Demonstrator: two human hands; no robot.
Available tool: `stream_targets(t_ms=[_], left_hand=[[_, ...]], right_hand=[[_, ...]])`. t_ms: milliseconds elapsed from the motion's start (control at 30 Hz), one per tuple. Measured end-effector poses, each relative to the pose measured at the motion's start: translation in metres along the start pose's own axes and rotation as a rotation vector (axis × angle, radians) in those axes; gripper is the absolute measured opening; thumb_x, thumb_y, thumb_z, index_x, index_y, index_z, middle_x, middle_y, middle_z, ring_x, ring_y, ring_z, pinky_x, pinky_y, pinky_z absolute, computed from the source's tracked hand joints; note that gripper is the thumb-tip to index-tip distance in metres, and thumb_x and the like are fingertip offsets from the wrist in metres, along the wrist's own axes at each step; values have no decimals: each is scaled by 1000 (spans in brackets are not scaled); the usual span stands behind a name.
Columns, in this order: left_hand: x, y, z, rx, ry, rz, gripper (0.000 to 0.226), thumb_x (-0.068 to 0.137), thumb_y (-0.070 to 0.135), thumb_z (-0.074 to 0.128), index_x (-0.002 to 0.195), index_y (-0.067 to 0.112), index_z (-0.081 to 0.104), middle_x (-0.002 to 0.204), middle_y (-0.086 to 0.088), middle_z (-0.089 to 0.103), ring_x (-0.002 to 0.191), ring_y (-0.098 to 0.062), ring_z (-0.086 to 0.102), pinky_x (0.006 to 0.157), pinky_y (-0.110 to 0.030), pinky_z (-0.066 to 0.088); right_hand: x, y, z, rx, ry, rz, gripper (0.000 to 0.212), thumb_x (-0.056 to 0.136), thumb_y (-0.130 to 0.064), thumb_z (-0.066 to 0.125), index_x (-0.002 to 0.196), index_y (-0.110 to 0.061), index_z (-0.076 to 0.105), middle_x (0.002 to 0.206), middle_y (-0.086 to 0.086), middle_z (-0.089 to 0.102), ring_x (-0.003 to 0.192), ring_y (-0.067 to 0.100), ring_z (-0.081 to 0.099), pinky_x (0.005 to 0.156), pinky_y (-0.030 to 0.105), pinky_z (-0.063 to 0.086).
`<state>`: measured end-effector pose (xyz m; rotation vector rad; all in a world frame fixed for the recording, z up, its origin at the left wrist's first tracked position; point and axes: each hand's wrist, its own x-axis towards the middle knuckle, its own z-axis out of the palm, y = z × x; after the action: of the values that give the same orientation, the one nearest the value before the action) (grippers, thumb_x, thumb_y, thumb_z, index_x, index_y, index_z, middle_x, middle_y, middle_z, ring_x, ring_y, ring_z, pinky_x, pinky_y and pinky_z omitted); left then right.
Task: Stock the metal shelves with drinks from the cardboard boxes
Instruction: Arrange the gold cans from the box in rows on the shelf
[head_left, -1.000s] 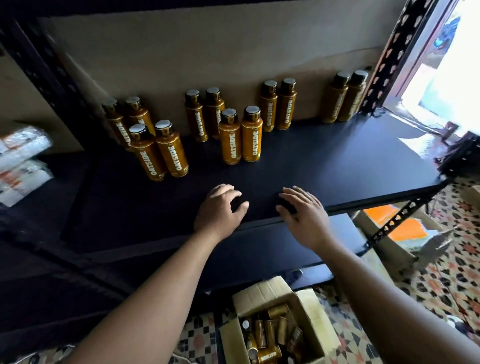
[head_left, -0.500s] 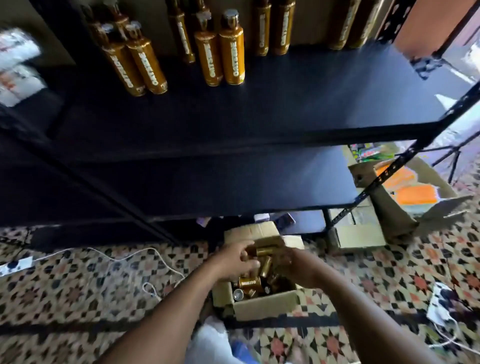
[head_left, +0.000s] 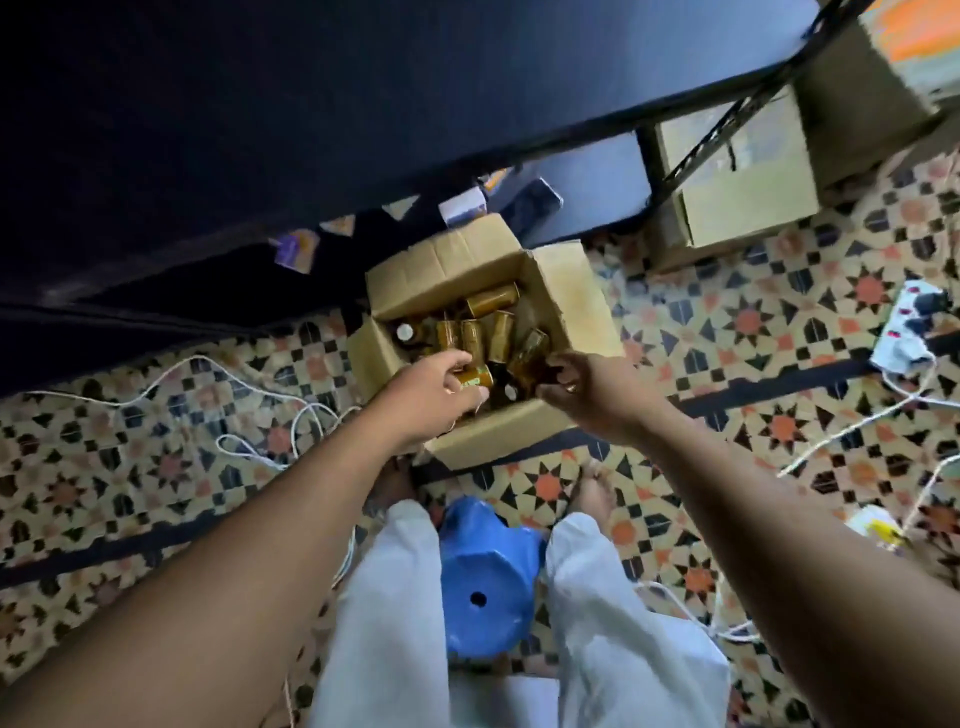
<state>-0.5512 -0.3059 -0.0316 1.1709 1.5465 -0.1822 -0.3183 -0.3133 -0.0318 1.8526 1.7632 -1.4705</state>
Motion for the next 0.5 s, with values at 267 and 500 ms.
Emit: stream_targets(t_ms=[267, 500], left_hand=[[203, -140, 67, 83, -70, -48, 54, 94, 42, 67, 143, 29, 48, 106, 3, 66, 89, -14, 65, 82, -33, 52], [298, -186, 78, 84, 152, 44, 50, 93, 41, 68, 140, 30, 54, 120, 2, 65, 107, -17, 62, 94, -35, 53]], right_hand=[[172, 85, 143, 49, -29, 94, 45, 100, -48, 58, 141, -28, 55, 132, 0, 67, 117, 20, 64, 98, 38, 52], [279, 114, 161, 266, 195, 119, 44, 101, -42, 61, 141, -23, 56, 119, -3, 67, 91, 7, 66, 76, 25, 56]])
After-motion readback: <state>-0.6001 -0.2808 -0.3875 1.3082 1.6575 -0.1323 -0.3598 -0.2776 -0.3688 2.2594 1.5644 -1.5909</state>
